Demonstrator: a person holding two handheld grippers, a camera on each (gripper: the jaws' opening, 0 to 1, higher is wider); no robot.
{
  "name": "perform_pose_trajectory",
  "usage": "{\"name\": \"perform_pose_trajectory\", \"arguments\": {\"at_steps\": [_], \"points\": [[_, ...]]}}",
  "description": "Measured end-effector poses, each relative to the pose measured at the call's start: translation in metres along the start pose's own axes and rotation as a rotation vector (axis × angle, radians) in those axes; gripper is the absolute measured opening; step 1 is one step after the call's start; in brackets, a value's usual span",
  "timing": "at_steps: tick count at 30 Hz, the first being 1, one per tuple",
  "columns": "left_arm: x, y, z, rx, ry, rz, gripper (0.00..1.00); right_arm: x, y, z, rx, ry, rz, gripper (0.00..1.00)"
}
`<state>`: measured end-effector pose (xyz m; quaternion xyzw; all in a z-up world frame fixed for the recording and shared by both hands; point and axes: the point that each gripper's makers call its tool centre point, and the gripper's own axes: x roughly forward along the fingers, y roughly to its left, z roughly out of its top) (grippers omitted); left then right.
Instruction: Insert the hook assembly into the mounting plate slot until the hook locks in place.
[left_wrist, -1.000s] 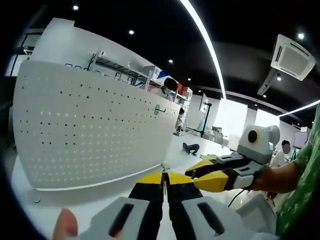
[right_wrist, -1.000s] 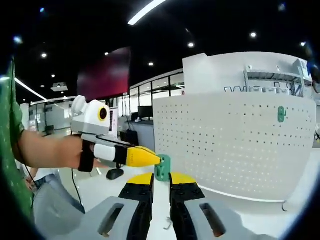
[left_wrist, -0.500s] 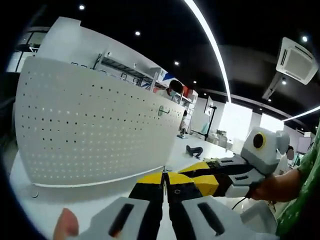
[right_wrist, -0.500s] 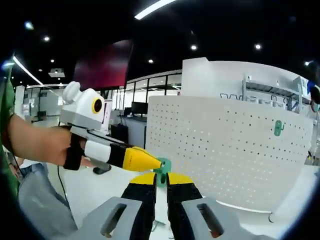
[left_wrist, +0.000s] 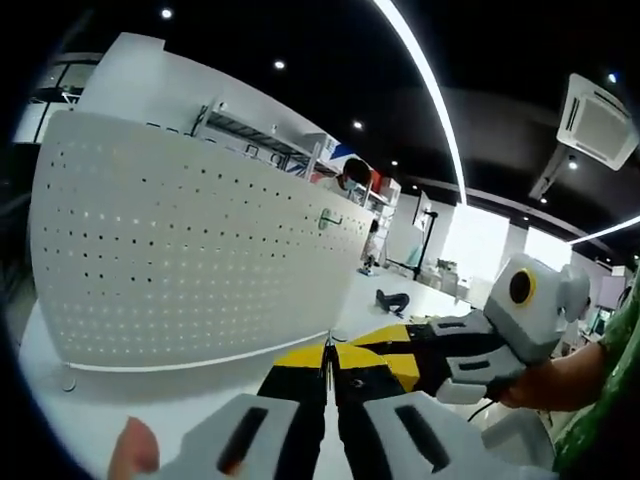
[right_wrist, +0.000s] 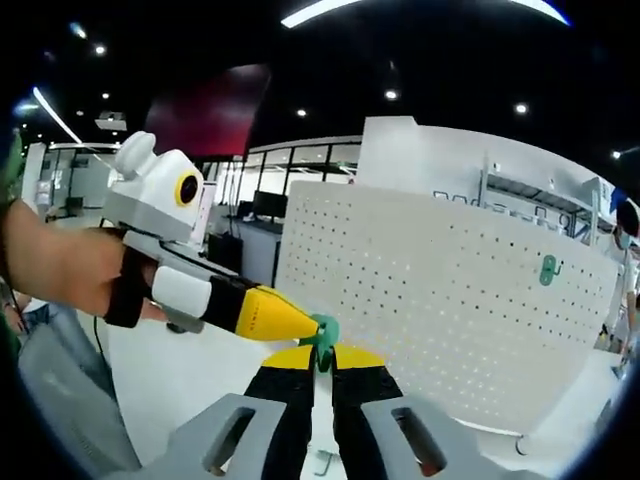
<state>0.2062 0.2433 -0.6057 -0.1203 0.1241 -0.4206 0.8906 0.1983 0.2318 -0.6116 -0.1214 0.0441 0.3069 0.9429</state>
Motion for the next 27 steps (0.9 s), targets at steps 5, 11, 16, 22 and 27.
{"name": "perform_pose_trajectory", "arguments": {"at_steps": [5,11,16,22,27], "points": [[0.0009,-0.0015,-0.0005,-0.001,0.0,0.002,0.02,0.0012,-0.0004,0.0,-0.005,0.002,-0.007,0.04],[0.0014,-0.0022,-0.0004,-0.002,0.0,0.003,0.02,0.0017,0.0001,-0.0004,-0.019,0.009,-0.008,0.03],[0.0017,-0.0027,-0.0002,-0.003,0.001,0.004,0.02,0.0013,0.0003,-0.0001,-0.012,0.007,-0.007,0.02],[0.0012,-0.004,0.0008,0.003,0.004,0.001,0.02,0.0003,0.0003,0.0007,0.008,-0.003,-0.001,0.01],[0.0011,-0.0044,-0.0006,0.01,0.013,0.001,0.02,-0.0004,0.0011,-0.0005,0.028,0.002,0.006,0.01]]}}
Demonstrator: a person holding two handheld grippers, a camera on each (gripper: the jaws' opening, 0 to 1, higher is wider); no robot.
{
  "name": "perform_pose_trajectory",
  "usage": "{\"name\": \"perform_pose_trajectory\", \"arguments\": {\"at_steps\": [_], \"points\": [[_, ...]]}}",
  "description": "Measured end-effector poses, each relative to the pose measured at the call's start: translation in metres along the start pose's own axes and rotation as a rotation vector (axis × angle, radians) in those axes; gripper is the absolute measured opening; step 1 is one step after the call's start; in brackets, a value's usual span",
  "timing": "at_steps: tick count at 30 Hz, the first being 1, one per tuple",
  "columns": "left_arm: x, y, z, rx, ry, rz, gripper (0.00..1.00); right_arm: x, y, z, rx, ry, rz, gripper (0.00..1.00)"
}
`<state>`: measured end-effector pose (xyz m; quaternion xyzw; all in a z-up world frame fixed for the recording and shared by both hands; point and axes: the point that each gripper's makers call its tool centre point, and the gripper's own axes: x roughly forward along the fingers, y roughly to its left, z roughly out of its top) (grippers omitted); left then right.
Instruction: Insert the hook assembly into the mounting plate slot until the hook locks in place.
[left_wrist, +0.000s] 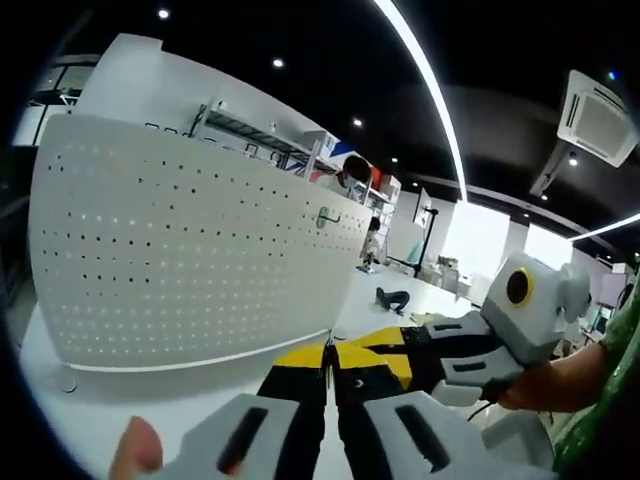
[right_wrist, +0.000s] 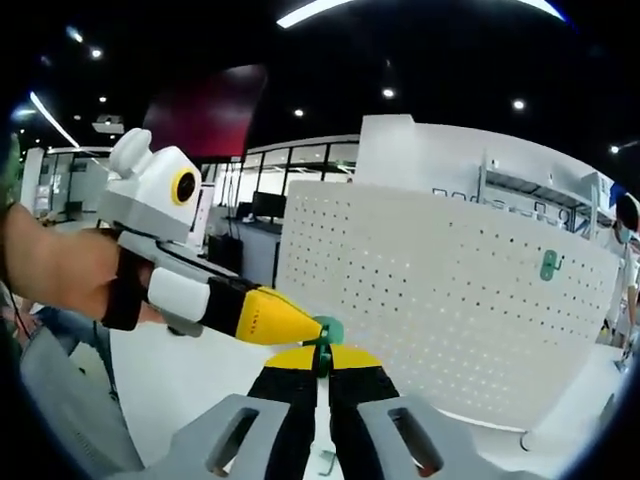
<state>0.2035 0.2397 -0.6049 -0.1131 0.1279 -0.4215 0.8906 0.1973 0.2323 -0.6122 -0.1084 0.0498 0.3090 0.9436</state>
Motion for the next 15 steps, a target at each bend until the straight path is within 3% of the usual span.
{"name": "perform_pose_trajectory", "arguments": {"at_steps": [15], "points": [[-0.0016,-0.0035,0.0024,-0.001,0.007,-0.02,0.03,-0.0028,0.0007,0.0034,0.029,-0.014,0.006,0.01]]}}
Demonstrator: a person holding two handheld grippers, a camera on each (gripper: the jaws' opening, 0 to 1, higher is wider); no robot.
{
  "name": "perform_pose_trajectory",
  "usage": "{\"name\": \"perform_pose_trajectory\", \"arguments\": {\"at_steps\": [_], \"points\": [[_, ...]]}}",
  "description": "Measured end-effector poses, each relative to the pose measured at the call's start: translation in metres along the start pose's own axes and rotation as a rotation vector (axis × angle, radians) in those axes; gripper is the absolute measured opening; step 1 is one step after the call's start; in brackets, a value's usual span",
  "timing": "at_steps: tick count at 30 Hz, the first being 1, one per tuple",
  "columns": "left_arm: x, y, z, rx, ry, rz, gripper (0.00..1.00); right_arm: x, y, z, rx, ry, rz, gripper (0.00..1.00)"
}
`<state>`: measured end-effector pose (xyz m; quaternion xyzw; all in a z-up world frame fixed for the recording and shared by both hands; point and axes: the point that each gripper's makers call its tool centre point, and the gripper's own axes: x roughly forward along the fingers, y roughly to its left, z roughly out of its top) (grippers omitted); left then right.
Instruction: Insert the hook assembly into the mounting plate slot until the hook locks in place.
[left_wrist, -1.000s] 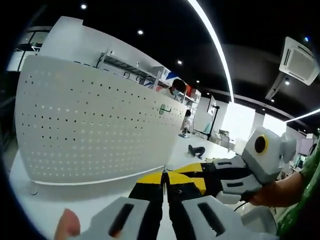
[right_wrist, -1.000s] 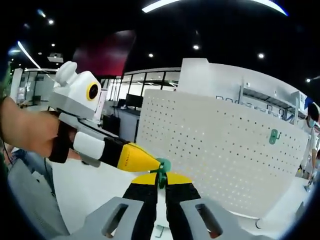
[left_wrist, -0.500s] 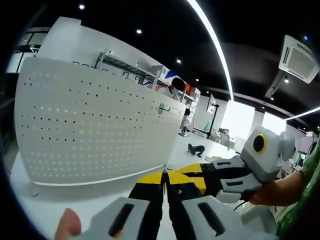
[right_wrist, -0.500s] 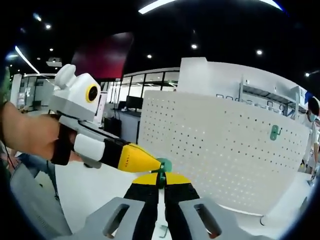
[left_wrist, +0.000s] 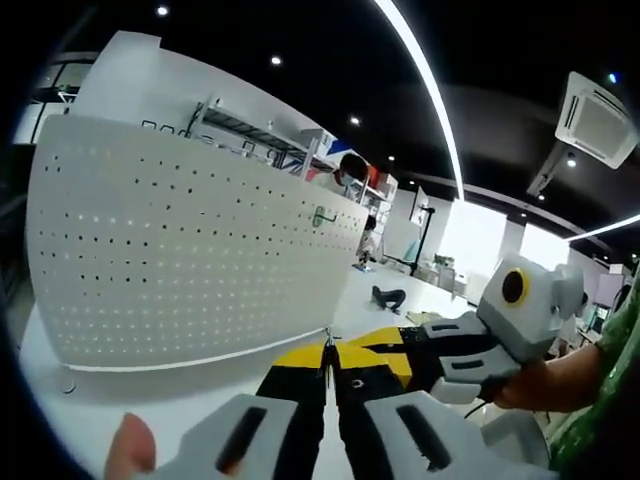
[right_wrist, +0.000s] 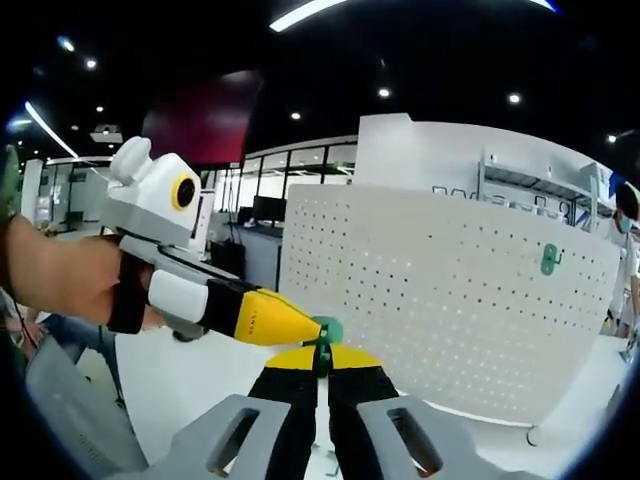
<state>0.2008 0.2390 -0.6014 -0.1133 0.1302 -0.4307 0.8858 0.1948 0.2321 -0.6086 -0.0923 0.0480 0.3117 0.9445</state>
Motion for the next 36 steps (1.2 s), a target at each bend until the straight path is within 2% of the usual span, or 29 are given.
{"name": "perform_pose_trajectory", "arguments": {"at_steps": [9,11,14,17,25,32,36], "points": [[0.001,-0.006,-0.001,0.021,0.004,-0.029,0.1,0.0,-0.002,-0.001,0.004,0.001,-0.005,0.01],[0.002,-0.007,0.0,0.022,0.003,-0.036,0.14,0.0,-0.003,-0.002,0.007,0.003,-0.008,0.01],[0.002,-0.006,0.001,0.04,-0.004,-0.025,0.25,0.0,-0.003,-0.004,0.01,0.006,-0.007,0.01],[0.001,-0.006,0.002,0.044,-0.005,-0.043,0.27,0.001,-0.004,-0.006,0.01,0.01,-0.009,0.01],[-0.001,-0.009,0.001,0.07,0.008,-0.084,0.42,0.0,-0.011,-0.006,0.009,0.009,-0.021,0.01],[-0.004,-0.021,-0.003,0.085,0.023,-0.168,0.6,0.0,-0.015,-0.006,0.022,0.007,-0.03,0.01],[-0.005,-0.031,-0.004,0.107,0.021,-0.222,0.77,-0.001,-0.017,-0.007,0.033,0.006,-0.035,0.01]]}}
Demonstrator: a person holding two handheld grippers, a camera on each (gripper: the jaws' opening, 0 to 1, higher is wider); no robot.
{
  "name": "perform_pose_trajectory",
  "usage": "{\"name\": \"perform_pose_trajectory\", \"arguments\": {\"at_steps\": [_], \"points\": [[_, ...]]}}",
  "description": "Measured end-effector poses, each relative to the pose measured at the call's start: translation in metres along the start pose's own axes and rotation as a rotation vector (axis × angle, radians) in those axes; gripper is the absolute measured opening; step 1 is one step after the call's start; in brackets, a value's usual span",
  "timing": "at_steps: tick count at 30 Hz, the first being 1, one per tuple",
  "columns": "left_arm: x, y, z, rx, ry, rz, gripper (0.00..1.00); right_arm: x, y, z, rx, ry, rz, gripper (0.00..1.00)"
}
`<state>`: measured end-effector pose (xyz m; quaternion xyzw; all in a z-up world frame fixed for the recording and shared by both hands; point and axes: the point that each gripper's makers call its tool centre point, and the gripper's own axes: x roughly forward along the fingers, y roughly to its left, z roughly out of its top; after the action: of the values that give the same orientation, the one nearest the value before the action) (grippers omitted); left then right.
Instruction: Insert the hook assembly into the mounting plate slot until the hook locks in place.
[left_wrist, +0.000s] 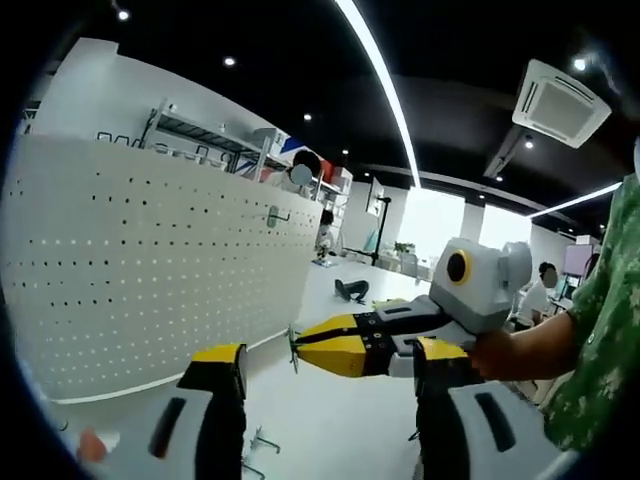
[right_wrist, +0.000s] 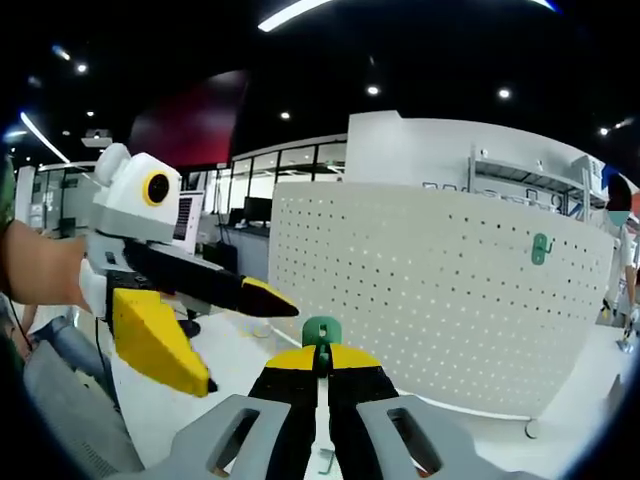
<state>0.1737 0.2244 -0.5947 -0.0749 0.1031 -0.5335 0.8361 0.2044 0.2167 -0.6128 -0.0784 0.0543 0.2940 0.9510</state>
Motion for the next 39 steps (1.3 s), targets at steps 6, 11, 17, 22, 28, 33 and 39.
{"name": "perform_pose_trajectory", "arguments": {"at_steps": [6,11,17,22,28,33,39], "points": [[-0.002,-0.016,-0.004,0.005,0.016,-0.093,0.98,-0.002,-0.004,0.001,0.007,-0.004,-0.008,0.01],[-0.005,-0.022,-0.006,0.025,0.006,-0.13,1.0,-0.002,-0.005,0.002,0.03,-0.009,-0.015,0.01],[-0.005,-0.023,-0.007,0.055,0.006,-0.132,1.0,-0.002,-0.007,0.005,0.036,-0.019,-0.028,0.01],[-0.007,-0.023,-0.006,0.072,0.006,-0.132,1.0,-0.003,-0.013,0.009,0.043,-0.031,-0.048,0.01],[-0.009,-0.023,-0.005,0.084,0.002,-0.125,1.0,-0.005,-0.023,0.013,0.054,-0.044,-0.078,0.01],[-0.01,-0.021,-0.004,0.087,-0.006,-0.115,1.0,-0.007,-0.036,0.02,0.069,-0.061,-0.118,0.01],[-0.009,-0.02,0.0,0.092,-0.022,-0.109,1.0,-0.008,-0.051,0.028,0.075,-0.082,-0.162,0.01]]}}
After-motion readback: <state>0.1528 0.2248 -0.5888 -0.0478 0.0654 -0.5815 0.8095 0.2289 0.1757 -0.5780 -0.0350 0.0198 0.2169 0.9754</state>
